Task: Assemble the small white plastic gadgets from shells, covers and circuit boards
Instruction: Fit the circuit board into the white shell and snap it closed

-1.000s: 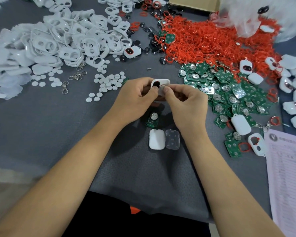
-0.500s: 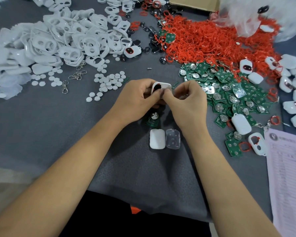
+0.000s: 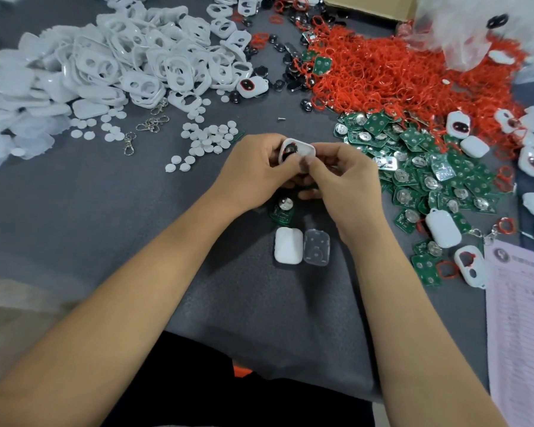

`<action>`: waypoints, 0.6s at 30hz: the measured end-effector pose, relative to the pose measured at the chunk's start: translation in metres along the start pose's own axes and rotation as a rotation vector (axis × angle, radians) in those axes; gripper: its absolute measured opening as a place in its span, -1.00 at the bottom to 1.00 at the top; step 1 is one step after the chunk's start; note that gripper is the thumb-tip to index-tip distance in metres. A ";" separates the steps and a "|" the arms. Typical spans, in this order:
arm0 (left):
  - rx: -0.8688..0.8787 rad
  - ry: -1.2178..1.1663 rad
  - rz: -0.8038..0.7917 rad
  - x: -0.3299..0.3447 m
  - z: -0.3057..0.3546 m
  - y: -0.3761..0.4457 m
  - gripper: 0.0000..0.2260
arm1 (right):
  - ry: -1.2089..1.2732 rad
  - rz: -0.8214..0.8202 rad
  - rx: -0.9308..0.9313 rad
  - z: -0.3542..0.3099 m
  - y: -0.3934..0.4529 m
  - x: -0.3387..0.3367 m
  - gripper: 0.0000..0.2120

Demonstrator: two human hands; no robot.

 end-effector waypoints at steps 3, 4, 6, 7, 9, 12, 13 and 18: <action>-0.011 -0.021 0.009 -0.002 -0.002 0.001 -0.81 | 0.055 -0.011 0.022 -0.001 -0.001 0.001 -0.87; -0.008 -0.029 0.008 -0.002 -0.002 0.000 -0.84 | 0.080 -0.019 0.037 -0.001 -0.001 0.000 -0.87; -0.018 -0.066 -0.004 -0.003 -0.001 -0.001 -0.85 | 0.137 -0.041 0.064 0.000 -0.001 -0.001 -0.88; -0.024 -0.082 -0.014 -0.003 -0.001 -0.001 -0.85 | 0.152 -0.046 0.068 0.000 -0.002 -0.001 -0.88; -0.009 -0.067 -0.024 -0.004 0.001 -0.002 -0.83 | 0.156 -0.039 0.066 0.000 -0.002 0.000 -0.88; 0.017 -0.052 -0.044 -0.004 0.004 -0.003 -0.84 | 0.154 -0.025 0.079 0.002 -0.001 0.000 -0.91; 0.018 -0.062 -0.053 -0.004 0.004 -0.003 -0.85 | 0.156 -0.024 0.081 0.003 0.000 0.000 -0.92; 0.020 -0.075 -0.074 -0.004 0.004 -0.002 -0.83 | 0.032 0.005 -0.041 0.002 -0.002 0.004 -0.92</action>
Point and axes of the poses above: each hand's wrist, its own y-axis towards the middle knuckle, its own x-axis out of the palm, z = x × y, the point moved 3 cm from there along y, towards the middle knuckle, and after that the axes turned 10 degrees about z, right-handed, at the moved point
